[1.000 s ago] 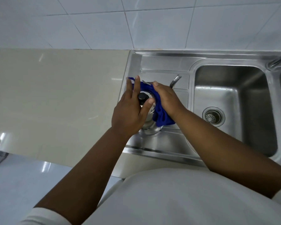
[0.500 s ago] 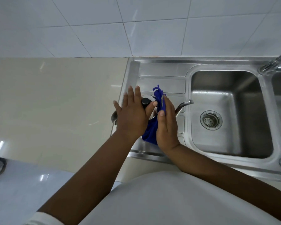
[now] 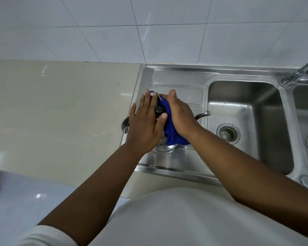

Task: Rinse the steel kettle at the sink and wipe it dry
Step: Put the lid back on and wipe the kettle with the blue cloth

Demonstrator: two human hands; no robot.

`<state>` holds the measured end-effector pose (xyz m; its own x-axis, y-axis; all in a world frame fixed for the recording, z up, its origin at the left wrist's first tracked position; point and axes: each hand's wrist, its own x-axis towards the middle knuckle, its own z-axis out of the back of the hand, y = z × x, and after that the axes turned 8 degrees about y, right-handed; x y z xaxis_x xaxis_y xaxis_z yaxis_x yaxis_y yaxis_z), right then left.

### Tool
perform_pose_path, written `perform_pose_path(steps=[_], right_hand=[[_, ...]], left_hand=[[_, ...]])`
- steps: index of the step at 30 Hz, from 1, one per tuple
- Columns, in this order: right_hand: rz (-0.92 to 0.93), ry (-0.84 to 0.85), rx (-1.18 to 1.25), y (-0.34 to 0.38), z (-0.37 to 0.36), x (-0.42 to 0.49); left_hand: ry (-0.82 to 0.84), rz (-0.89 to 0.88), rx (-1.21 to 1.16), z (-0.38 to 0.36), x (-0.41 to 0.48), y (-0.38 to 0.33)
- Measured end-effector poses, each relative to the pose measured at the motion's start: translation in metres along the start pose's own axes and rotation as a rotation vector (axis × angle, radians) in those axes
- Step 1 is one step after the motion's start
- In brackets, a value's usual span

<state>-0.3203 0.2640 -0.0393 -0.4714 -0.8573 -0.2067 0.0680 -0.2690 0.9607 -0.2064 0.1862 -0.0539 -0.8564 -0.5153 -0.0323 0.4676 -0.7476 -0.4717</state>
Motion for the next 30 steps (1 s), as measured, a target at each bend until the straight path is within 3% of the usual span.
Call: perform_pose_path(steps=[5, 11, 14, 17, 21, 25, 30], right_hand=[[-0.114, -0.016, -0.055, 0.007, 0.002, 0.009], [-0.005, -0.176, 0.041, -0.005, -0.015, -0.023], [0.055, -0.267, 0.075, -0.013, -0.033, -0.048], [-0.044, -0.271, 0.088, -0.018, -0.050, -0.061], [-0.163, -0.159, 0.023, -0.001, -0.044, -0.061], [-0.217, 0.059, -0.162, 0.014, -0.028, -0.059], [-0.321, 0.275, -0.194, 0.027, -0.002, -0.047]], left_hand=[[0.022, -0.036, 0.017, 0.003, 0.002, 0.002], [0.129, -0.171, 0.089, 0.011, 0.012, 0.014], [0.154, -0.083, 0.145, 0.010, 0.011, 0.008], [0.178, 0.027, 0.121, 0.007, 0.006, 0.000], [0.200, 0.004, 0.116, 0.003, 0.008, 0.007], [0.189, -0.049, 0.071, 0.004, 0.009, 0.020], [0.170, -0.074, -0.023, 0.011, 0.006, 0.014]])
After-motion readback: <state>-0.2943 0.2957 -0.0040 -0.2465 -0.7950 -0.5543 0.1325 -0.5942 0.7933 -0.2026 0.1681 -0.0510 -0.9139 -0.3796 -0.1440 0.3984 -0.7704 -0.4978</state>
